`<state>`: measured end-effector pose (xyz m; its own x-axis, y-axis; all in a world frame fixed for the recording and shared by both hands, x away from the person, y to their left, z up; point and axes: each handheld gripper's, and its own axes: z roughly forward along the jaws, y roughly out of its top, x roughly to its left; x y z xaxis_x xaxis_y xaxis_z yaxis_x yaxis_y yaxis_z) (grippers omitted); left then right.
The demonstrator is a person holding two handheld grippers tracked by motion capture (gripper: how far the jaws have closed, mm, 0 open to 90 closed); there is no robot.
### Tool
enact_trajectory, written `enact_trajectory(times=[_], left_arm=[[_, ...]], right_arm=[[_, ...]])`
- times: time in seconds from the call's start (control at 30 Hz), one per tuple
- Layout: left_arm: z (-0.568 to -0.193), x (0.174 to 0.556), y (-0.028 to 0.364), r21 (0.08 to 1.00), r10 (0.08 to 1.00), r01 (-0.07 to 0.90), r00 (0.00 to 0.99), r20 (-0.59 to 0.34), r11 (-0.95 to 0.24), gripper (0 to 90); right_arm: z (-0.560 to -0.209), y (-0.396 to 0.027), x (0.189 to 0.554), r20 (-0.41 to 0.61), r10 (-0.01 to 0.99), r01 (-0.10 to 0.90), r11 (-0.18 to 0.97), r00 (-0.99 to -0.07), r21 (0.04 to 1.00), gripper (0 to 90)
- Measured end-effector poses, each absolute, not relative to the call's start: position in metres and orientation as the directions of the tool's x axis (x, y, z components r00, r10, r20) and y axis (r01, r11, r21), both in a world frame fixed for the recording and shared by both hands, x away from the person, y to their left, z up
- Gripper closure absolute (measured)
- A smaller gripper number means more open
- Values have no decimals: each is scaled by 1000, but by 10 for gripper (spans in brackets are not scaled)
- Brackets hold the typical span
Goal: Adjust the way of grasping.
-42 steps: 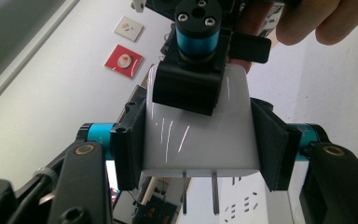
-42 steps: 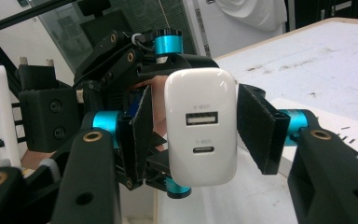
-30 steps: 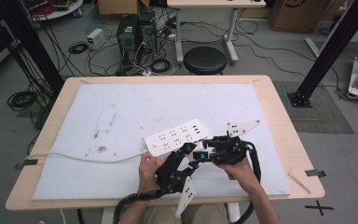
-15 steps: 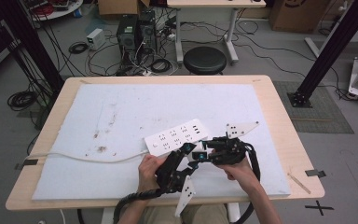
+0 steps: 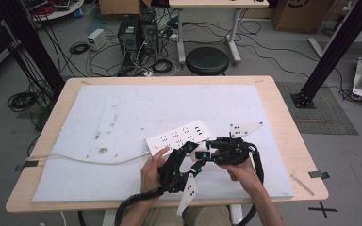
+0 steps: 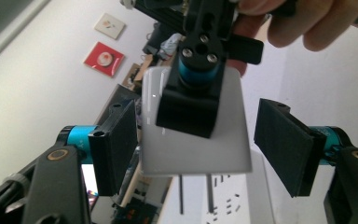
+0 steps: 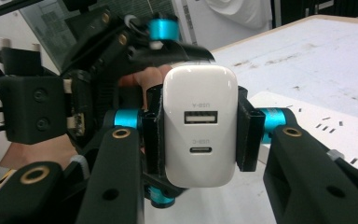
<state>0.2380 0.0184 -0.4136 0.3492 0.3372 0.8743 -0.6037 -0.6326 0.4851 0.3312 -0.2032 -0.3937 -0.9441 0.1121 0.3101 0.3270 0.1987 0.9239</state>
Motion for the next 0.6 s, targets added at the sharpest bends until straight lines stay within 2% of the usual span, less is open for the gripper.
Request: enact_trajectory(times=[0.4, 0.6], left_arm=[[-406, 236, 27, 545, 402, -611, 370, 838, -574, 250], [-403, 238, 45, 632, 456, -574, 439, 774, -521, 250]], right_arm=[[-393, -207, 332, 306, 144, 330, 190, -941, 925, 631], [-392, -213, 333, 291, 173, 320, 182, -941, 930, 631]])
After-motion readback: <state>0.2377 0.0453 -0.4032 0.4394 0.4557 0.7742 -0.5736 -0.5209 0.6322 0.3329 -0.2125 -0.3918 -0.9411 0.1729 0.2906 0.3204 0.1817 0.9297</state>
